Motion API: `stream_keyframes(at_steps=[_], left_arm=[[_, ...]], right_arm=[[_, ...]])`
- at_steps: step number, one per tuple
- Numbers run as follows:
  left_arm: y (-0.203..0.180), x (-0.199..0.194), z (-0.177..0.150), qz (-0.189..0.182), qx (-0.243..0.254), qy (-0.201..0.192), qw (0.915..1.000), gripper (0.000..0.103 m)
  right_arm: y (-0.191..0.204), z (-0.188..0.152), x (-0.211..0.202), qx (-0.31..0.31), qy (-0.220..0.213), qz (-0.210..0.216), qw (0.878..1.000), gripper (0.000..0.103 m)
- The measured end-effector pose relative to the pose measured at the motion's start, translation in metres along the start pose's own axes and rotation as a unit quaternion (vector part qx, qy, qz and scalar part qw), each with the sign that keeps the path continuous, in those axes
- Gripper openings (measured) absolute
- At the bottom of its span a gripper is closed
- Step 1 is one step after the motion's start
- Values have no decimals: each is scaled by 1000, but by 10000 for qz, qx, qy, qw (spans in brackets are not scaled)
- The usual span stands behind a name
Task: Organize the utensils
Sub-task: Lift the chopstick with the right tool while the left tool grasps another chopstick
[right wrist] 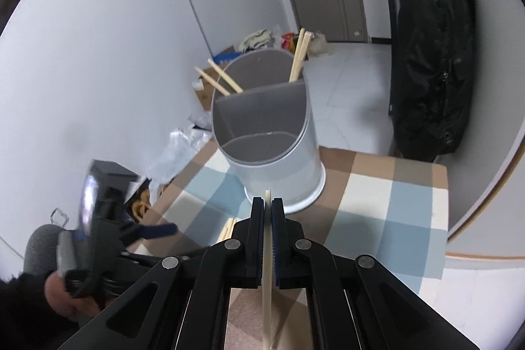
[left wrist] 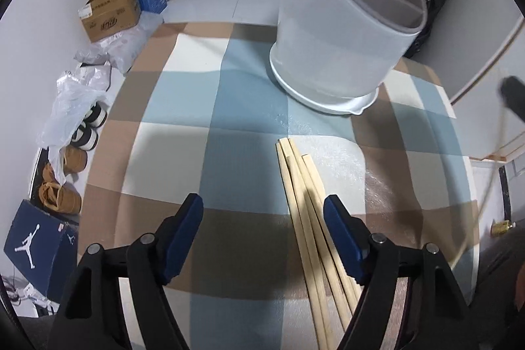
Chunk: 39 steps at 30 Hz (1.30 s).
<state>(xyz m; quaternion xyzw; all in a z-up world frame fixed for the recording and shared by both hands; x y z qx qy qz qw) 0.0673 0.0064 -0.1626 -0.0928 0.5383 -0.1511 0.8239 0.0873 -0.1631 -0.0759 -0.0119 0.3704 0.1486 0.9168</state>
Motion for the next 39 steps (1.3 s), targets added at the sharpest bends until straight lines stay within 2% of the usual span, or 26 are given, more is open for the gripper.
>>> stream_keyframes(at_steps=[2, 4, 5, 9, 11, 12, 13, 16, 19, 30, 34, 37, 39], left_arm=[[1, 3, 1, -16, -78, 86, 9999, 60], [4, 7, 2, 15, -183, 139, 9997, 47], [3, 8, 3, 20, -203, 136, 9997, 47], [-1, 11, 8, -32, -226, 106, 9997, 35], [-1, 11, 9, -26, -239, 45, 9997, 26], [0, 10, 9, -139, -323, 27, 9994, 16], [1, 11, 9, -203, -395, 26, 9990, 10], [1, 9, 8, -276, -512, -27, 9983, 4], [-2, 8, 8, -356, -539, -93, 9979, 0], [8, -6, 11, -449, -782, -338, 9954, 0], [5, 3, 7, -768, -851, -21, 9934, 0], [0, 10, 2, -440, -563, 132, 9974, 0], [-3, 9, 3, -255, -395, 80, 9989, 2]], right_arm=[[-4, 0, -6, 48, -66, 36, 10000, 3], [-6, 0, -10, 77, -113, 72, 9999, 3], [-7, -1, -12, 79, -131, 77, 9999, 3], [-10, -4, -11, 109, -172, 149, 9997, 4], [-12, -3, -14, 164, -190, 192, 9995, 4], [-13, -2, -13, 186, -192, 209, 9994, 4], [-14, -2, -14, 206, -200, 212, 9994, 4], [-16, -1, -13, 267, -190, 240, 9992, 4], [-15, -2, -12, 275, -172, 245, 9992, 4], [-15, -2, -10, 353, -167, 237, 9990, 4], [-15, -2, -12, 357, -206, 238, 9989, 4], [-15, -2, -11, 354, -202, 224, 9989, 4], [-14, -2, -12, 344, -202, 211, 9990, 4]])
Point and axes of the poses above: each gripper's, at about its wrist camera, not at the fingertips, and x roughly the way its jaws point, y to its left, z to its top, the point moved 5 cm from there along x, roughly the way its jaws point, and after that the axes turned 13 degrees about -z, right-handed, at the moved point
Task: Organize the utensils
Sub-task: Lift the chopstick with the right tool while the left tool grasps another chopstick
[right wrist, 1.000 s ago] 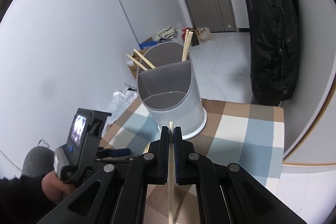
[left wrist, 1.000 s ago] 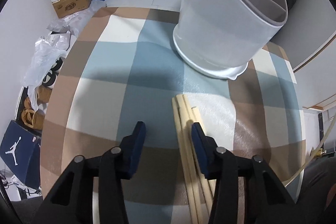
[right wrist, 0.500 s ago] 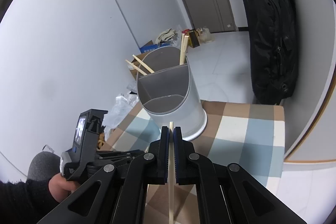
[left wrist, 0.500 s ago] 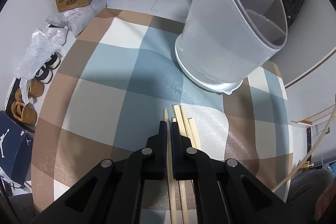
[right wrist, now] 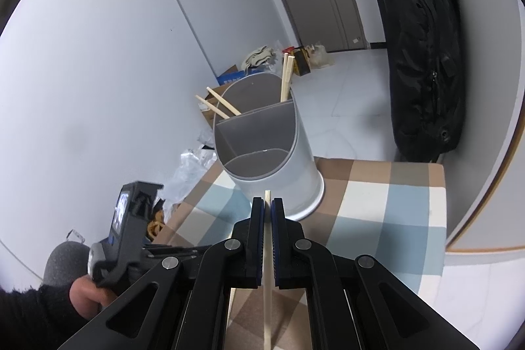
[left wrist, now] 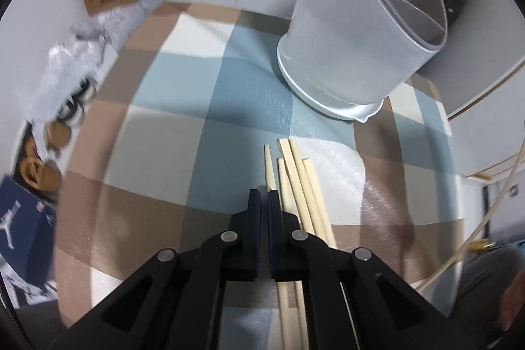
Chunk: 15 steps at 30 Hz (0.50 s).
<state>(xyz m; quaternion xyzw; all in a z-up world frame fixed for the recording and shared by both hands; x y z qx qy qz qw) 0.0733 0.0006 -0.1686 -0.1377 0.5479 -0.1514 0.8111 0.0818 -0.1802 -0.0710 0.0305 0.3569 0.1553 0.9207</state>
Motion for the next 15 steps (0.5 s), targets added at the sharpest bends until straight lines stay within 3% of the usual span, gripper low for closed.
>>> stream_keyframes(at_steps=[4, 7, 15], left_arm=[[-3, 3, 1, 213, 112, -37, 9997, 13], [-1, 4, 4, 87, -54, 23, 9999, 24], [0, 3, 1, 350, 362, -34, 9987, 33]], right_arm=[[0, 0, 0, 0, -6, 7, 10000, 4], [0, 0, -1, 5, -13, 15, 10000, 4], [1, 2, -2, -15, -36, 69, 10000, 4]])
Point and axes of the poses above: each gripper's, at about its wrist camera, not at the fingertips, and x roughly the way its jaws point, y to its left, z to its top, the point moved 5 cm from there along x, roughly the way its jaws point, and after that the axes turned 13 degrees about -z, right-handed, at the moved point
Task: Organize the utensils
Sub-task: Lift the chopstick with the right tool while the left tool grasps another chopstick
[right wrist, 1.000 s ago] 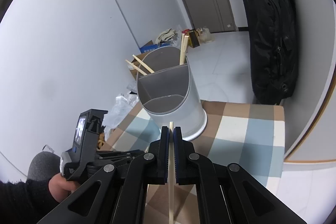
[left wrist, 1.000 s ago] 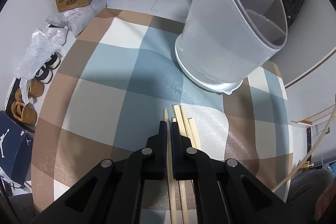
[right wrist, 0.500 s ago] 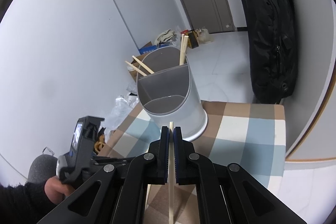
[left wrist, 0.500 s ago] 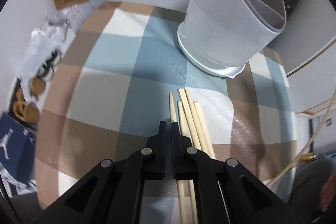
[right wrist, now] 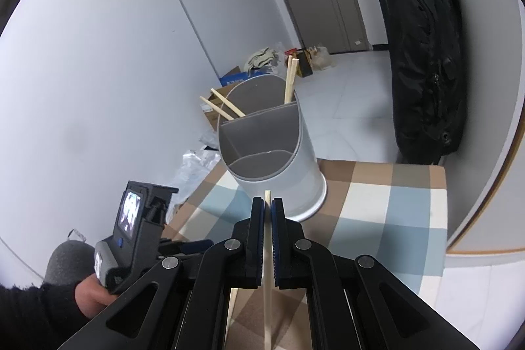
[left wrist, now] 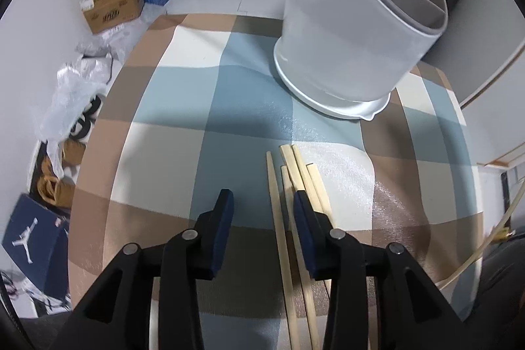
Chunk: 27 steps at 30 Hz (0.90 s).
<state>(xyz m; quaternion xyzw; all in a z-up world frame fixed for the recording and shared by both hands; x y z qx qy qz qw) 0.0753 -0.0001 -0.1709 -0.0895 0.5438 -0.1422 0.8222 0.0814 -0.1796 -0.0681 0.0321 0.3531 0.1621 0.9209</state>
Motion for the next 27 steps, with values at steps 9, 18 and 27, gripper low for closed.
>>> stream_keyframes(at_steps=[9, 18, 27], left_arm=[[11, -4, 3, 76, 70, -67, 9999, 32], [17, 1, 16, 105, -34, -129, 9999, 5], [18, -6, 21, -366, -408, -276, 9981, 0]], right_arm=[[0, 1, -2, 16, -19, 54, 10000, 4], [3, 1, -1, -1, 13, 71, 10000, 4], [2, 0, 3, 13, 53, 26, 10000, 4]])
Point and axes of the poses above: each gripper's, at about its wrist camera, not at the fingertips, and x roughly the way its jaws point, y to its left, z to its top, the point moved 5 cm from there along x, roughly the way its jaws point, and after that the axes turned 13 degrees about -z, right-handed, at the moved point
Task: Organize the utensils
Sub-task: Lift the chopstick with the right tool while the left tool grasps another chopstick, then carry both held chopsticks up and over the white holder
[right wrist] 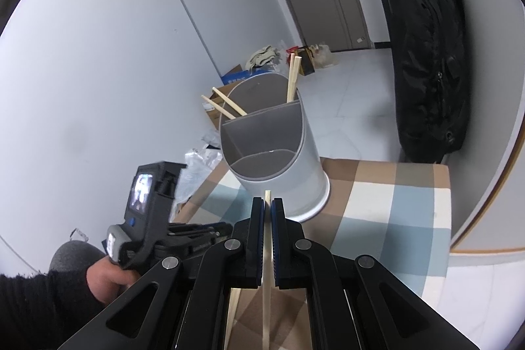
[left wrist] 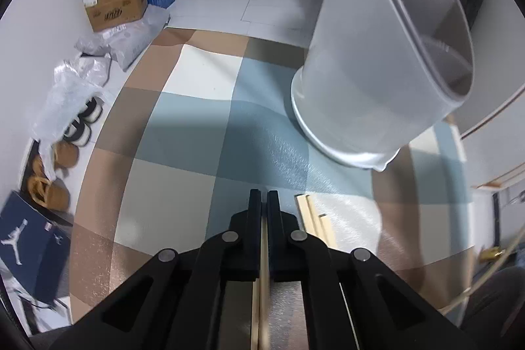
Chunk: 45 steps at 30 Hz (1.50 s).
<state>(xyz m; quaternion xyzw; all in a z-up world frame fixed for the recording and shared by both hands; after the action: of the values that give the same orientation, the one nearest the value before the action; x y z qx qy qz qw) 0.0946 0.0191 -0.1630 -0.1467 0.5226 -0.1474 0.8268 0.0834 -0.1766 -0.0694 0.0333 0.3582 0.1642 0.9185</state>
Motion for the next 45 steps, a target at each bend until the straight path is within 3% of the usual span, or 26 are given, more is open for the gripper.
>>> stream_keyframes(at_steps=[13, 24, 36, 45], left_arm=[[10, -23, 2, -513, -395, -280, 9975, 0], [-34, -83, 19, -828, 396, -1134, 9893, 0], [-50, -128, 33, -1140, 795, -1553, 9780, 0], [-70, -156, 54, -1380, 1043, -1779, 9687, 0]], right_arm=[[5, -1, 7, -37, 33, -41, 10000, 4], [10, 7, -8, -57, -354, -15, 9994, 4], [22, 24, -27, -144, -717, -8, 9973, 4], [33, 56, -44, -242, -1003, 6, 9947, 3]])
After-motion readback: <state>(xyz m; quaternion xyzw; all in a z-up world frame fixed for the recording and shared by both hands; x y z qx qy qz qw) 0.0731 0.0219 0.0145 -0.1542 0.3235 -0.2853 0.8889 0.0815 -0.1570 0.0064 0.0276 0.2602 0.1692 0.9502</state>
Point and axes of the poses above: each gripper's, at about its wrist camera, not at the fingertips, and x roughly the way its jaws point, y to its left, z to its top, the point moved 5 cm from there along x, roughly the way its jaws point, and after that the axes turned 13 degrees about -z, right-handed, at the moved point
